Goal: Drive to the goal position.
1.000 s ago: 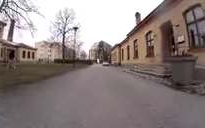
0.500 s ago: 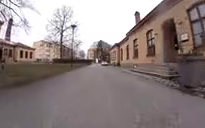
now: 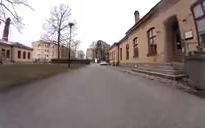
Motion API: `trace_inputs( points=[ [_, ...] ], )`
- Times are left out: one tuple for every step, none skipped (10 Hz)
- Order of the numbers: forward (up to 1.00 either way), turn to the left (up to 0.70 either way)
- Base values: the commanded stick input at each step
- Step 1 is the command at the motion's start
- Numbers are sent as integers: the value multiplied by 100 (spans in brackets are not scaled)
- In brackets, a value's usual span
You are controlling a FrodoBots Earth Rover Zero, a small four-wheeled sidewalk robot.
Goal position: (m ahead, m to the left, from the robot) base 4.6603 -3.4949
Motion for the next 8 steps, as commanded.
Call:
trace_inputs(
  points=[
    [100, 0],
    [100, 0],
    [100, 0],
    [100, 0],
    [100, 0],
    [100, 0],
    [100, 0],
    [100, 0]
  ],
)
